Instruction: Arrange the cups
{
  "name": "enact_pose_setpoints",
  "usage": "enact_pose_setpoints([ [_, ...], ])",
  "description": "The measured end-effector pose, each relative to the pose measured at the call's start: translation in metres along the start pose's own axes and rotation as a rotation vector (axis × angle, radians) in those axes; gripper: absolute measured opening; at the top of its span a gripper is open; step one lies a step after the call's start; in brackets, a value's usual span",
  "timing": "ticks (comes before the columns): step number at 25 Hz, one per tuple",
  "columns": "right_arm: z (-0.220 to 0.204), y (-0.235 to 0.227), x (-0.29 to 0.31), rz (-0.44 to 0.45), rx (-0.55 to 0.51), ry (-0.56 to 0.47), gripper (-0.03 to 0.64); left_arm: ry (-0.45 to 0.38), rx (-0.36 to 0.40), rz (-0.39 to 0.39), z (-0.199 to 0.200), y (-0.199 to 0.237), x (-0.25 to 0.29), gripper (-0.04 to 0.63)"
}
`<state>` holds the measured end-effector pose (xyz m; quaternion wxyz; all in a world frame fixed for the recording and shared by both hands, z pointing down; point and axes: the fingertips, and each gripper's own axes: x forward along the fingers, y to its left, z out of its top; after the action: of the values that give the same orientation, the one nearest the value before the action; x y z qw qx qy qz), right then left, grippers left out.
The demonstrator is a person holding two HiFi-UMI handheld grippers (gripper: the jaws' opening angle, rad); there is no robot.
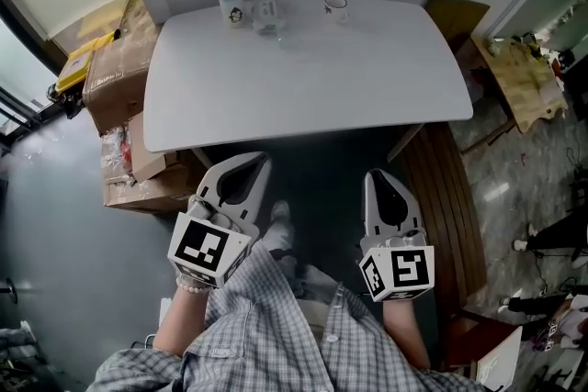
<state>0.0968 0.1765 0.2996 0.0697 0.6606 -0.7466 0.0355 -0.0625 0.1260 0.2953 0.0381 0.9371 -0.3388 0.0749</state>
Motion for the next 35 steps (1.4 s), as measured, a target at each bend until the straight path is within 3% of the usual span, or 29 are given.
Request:
enact_pose_setpoints([
  [18, 0.019, -0.056, 0.114, -0.083, 0.0, 0.02, 0.034, 0.021, 0.018, -0.119, 0.022, 0.073, 0.134, 0.009],
  [28, 0.032, -0.068, 0.174, -0.102, -0.029, -0.006, 0.034, -0.02, 0.043, -0.122, 0.036, 0.12, 0.176, 0.009],
  [35, 0.027, -0.06, 0.204, -0.07, -0.037, 0.021, 0.034, -0.006, 0.017, -0.085, 0.027, 0.151, 0.182, 0.011],
])
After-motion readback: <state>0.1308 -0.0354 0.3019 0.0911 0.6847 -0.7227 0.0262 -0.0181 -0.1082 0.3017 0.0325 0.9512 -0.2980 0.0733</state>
